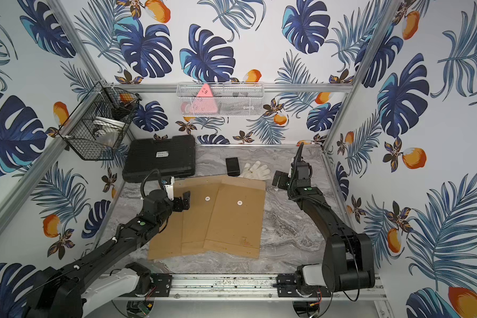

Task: Open the file bag
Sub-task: Reset both arms

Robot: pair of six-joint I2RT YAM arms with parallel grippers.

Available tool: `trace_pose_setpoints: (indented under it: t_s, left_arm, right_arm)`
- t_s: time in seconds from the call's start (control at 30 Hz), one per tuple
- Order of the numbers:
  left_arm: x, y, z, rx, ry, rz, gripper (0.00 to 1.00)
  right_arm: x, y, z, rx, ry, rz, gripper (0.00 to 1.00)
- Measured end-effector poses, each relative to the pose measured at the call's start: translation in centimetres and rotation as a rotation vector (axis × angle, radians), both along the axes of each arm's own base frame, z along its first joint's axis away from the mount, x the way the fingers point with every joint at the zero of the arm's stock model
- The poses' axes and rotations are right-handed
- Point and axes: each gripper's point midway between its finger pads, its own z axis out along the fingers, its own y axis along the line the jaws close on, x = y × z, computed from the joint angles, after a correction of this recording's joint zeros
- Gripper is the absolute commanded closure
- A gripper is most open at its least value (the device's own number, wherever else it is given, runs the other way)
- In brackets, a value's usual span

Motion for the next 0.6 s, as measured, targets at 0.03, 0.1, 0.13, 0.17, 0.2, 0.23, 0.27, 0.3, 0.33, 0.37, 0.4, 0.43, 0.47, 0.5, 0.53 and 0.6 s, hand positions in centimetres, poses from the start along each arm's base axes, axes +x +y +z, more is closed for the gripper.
trace_pose_setpoints:
  t_s: [0.03,0.1,0.13,0.17,0.2,0.23,0.27,0.3,0.33,0.37,0.4,0.43,0.47,0.5,0.53,0.6]
  left_arm:
    - [-0.3,0.4,-0.7,0.028,0.0,0.004,0.01]
    - [-0.7,1.0,-2.1,0.085,-0.001,0.007,0.01]
    - [-0.9,1.3,-3.0,0.117,0.0,0.007,0.01]
    - [-1.1,1.7,-3.8,0.143,0.001,0.011,0.01]
    - [-1.2,2.0,-4.8,0.172,0.008,0.013,0.01]
    - [-1.3,2.3,-5.9,0.201,0.025,0.014,0.01]
    - [-1.2,2.5,-6.8,0.223,0.038,0.017,0.01]
    - [-1.1,2.6,-7.4,0.248,0.049,0.012,0.01]
    - [-0.8,2.6,-7.6,0.266,0.045,0.003,0.01]
    - [-0.5,2.5,-7.5,0.271,0.024,0.002,0.01]
    - [-0.1,2.6,-7.3,0.277,-0.001,-0.001,0.01]
    - [0.2,2.7,-7.4,0.287,-0.013,-0.003,0.01]
    - [0.5,2.9,-7.4,0.288,-0.022,0.001,0.01]
    - [0.9,3.0,-7.3,0.293,-0.04,-0.006,0.01]
    - [1.4,3.0,-7.3,0.287,-0.063,-0.014,0.01]
    - [2.1,3.0,-8.0,0.277,-0.082,-0.033,0.01]
  right_arm:
    - [-0.5,-0.8,-1.1,-0.037,0.011,-0.011,0.0]
    - [-1.2,-2.0,-3.0,-0.089,0.026,-0.014,0.0]
    - [-1.5,-2.6,-3.9,-0.111,0.033,-0.016,0.0]
    - [-1.5,-3.4,-4.4,-0.131,0.035,-0.028,0.0]
    - [-1.5,-4.2,-5.1,-0.147,0.035,-0.045,0.0]
    - [-1.4,-4.8,-5.7,-0.163,0.038,-0.058,0.0]
    - [-1.3,-5.2,-6.4,-0.174,0.043,-0.066,0.0]
    - [-1.3,-5.2,-7.3,-0.178,0.048,-0.061,0.0]
    - [-1.3,-5.1,-8.1,-0.181,0.053,-0.05,0.0]
    - [-1.4,-5.0,-8.8,-0.187,0.051,-0.044,0.0]
    - [-1.7,-5.1,-9.5,-0.189,0.043,-0.039,0.0]
    - [-1.9,-5.4,-10.1,-0.189,0.035,-0.044,0.0]
    - [-2.0,-5.8,-10.6,-0.187,0.028,-0.049,0.0]
    - [-2.2,-6.1,-10.9,-0.182,0.029,-0.051,0.0]
    - [-2.0,-6.4,-10.8,-0.172,0.021,-0.054,0.0]
    - [-1.1,-6.8,-9.9,-0.155,-0.032,-0.057,0.0]
